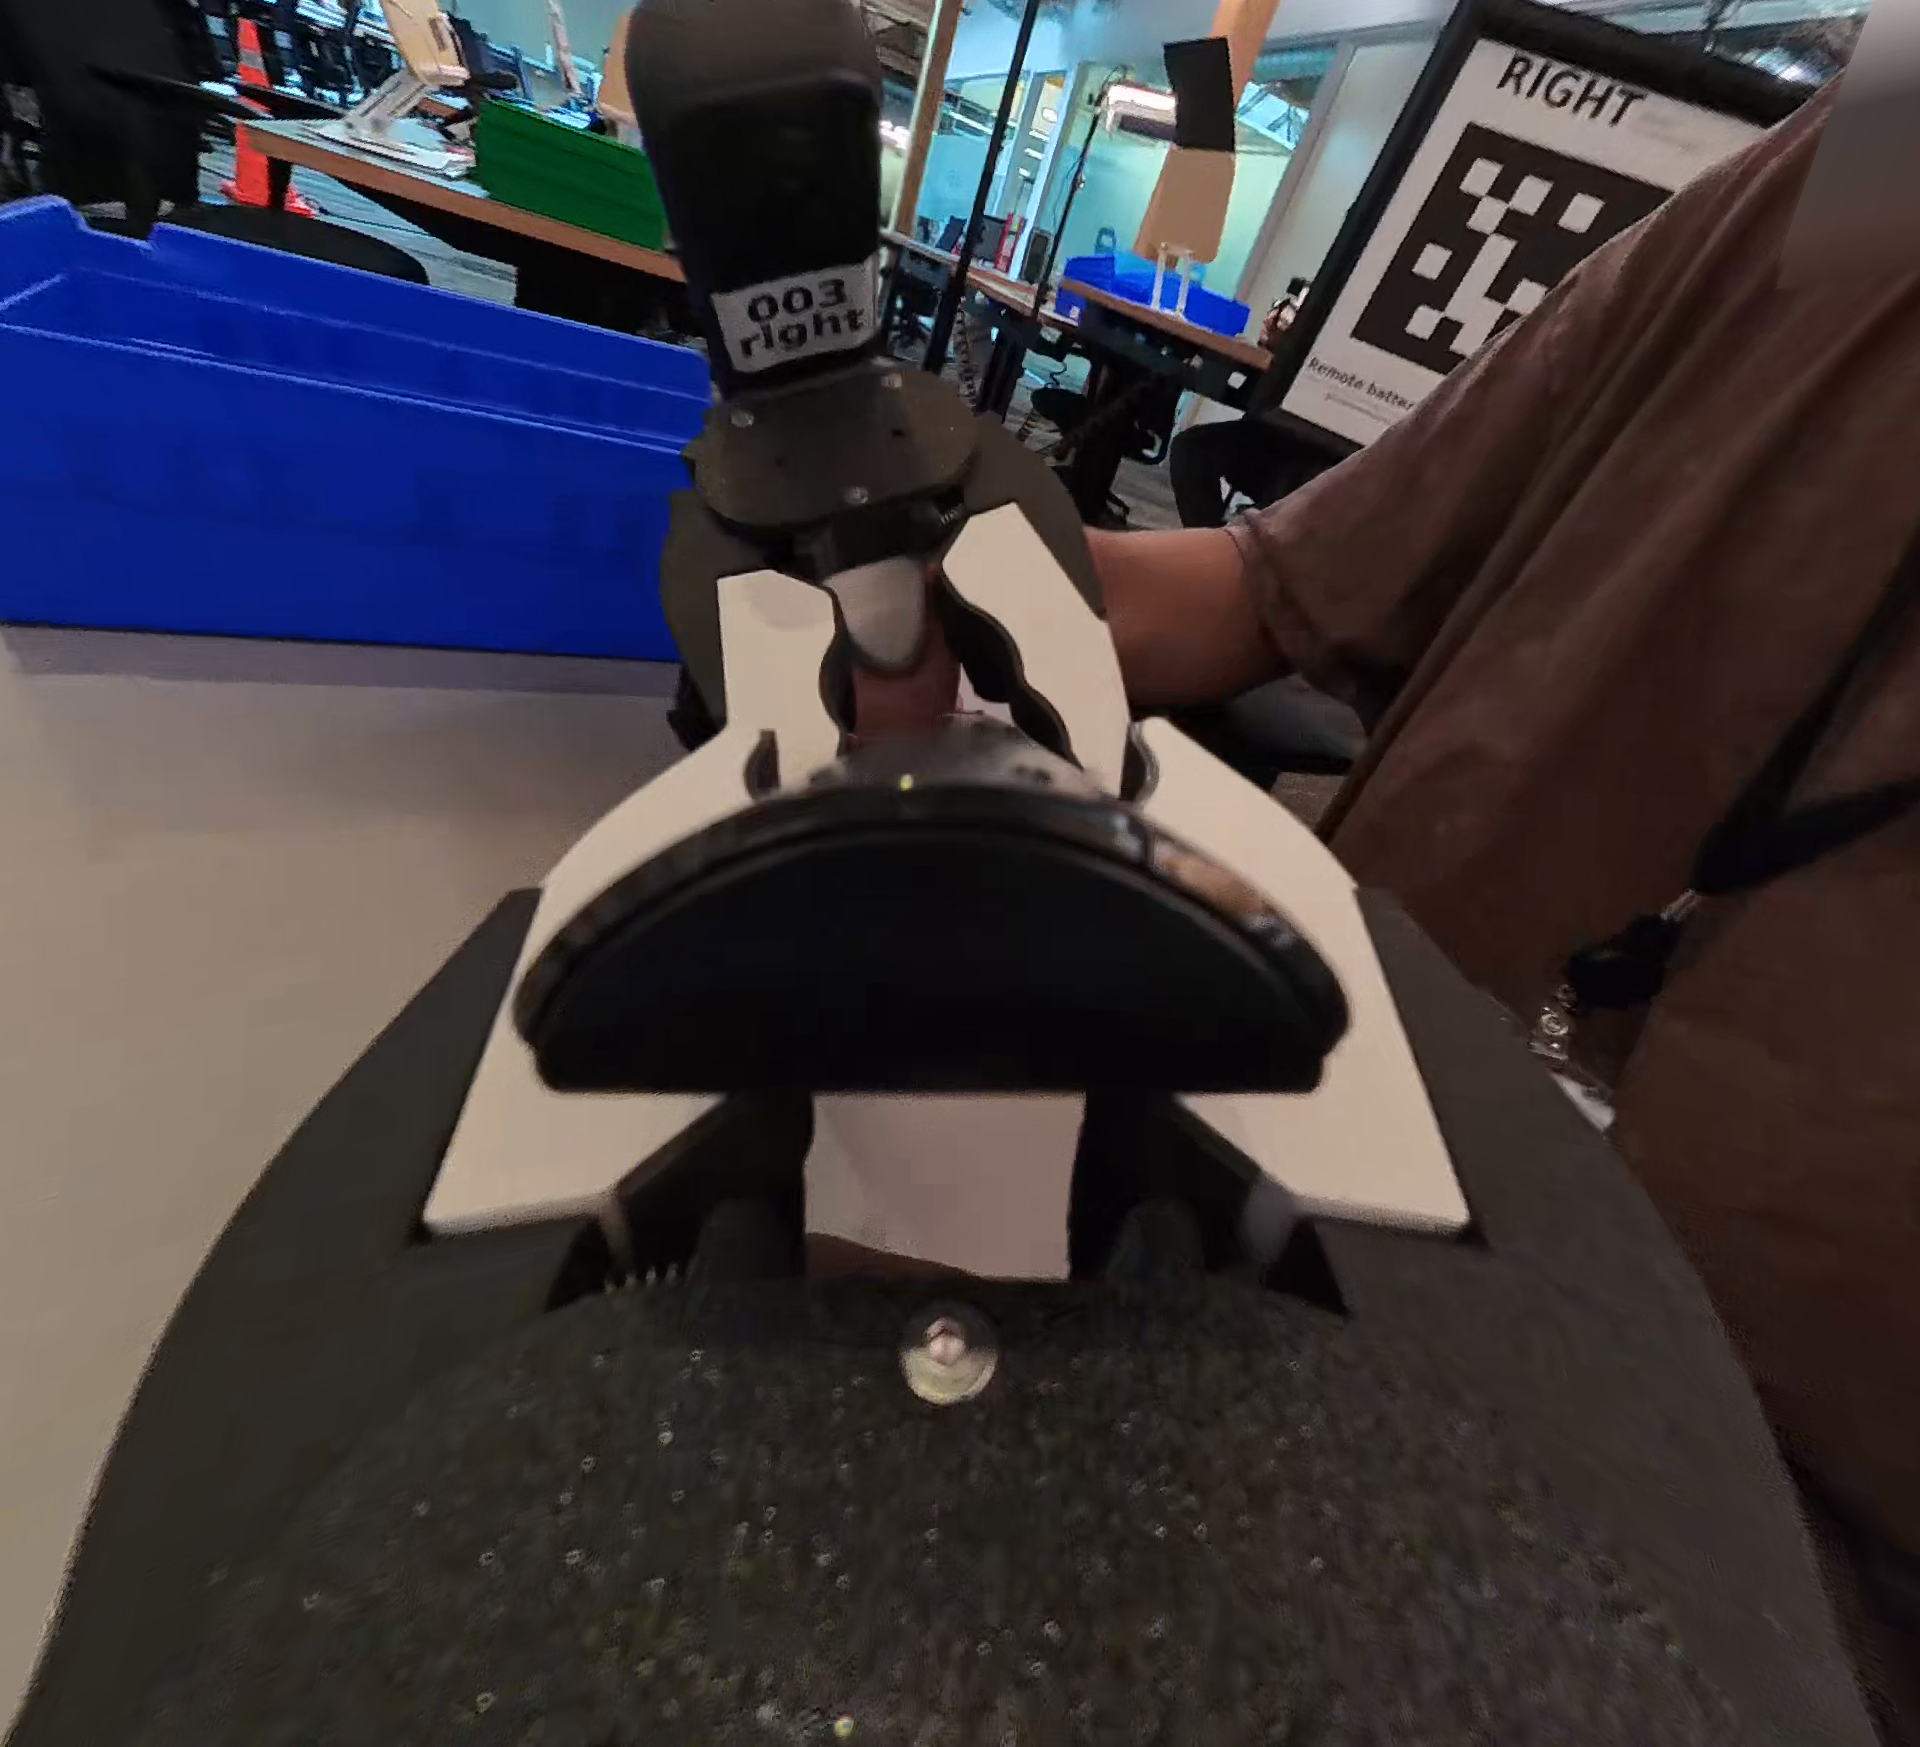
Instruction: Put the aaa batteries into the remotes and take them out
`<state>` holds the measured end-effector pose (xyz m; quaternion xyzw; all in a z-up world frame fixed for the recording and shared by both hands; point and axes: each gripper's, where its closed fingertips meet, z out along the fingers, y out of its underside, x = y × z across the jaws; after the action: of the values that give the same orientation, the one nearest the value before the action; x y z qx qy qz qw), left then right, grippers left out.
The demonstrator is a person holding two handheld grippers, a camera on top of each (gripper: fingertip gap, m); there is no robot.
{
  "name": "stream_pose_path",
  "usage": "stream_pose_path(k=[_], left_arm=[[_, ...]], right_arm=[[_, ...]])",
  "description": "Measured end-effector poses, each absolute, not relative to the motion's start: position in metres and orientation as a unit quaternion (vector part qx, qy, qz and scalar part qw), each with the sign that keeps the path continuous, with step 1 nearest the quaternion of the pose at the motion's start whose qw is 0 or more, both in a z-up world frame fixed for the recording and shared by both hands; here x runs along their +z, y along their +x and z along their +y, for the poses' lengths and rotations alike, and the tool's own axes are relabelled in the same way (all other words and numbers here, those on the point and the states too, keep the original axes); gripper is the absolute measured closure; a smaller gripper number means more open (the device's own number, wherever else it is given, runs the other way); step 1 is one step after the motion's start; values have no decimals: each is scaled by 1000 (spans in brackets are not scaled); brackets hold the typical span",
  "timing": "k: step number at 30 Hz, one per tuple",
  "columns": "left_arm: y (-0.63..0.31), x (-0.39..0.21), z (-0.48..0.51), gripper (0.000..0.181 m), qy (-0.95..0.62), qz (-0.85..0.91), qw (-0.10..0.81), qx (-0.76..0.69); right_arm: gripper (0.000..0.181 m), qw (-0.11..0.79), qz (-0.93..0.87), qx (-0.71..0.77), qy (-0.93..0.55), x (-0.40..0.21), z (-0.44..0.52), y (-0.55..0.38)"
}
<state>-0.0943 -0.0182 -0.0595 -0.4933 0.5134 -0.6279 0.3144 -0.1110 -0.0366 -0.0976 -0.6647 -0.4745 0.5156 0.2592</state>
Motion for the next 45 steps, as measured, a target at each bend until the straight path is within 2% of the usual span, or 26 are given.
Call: stream_pose_path(k=[8,10,13,15,18,23,26,28,30,35,45], left_arm=[[-102,-49,-5,121,-487,474,355,-642],[-107,-47,3,122,-494,453,368,-644],[-117,-49,17,122,-511,401,389,-653],[-120,-52,23,122,-521,382,393,-655],[-119,-55,25,121,-526,387,402,-642],[-111,-59,3,122,-505,456,407,-610],[-106,-57,-12,122,-484,486,416,-597],[-105,-56,-19,122,-474,498,416,-595],[-105,-56,-25,123,-465,508,404,-602],[-101,-61,-30,122,-467,516,395,-599],[-102,-57,-32,121,-451,496,388,-632]], right_arm=[[128,285,-441,550,-649,-83,-21,-114],[122,321,-432,535,-651,-81,-12,-110],[119,423,-447,450,-647,-75,1,-95],[119,477,-455,401,-636,-71,2,-91],[129,503,-453,372,-635,-70,2,-94],[132,415,-382,509,-650,-70,3,-99],[123,306,-346,586,-666,-85,-4,-104],[128,234,-321,651,-646,-85,-13,-106],[134,202,-303,687,-629,-83,-16,-105],[150,173,-315,710,-606,-82,-28,-109],[153,183,-322,691,-621,-85,-31,-112]])
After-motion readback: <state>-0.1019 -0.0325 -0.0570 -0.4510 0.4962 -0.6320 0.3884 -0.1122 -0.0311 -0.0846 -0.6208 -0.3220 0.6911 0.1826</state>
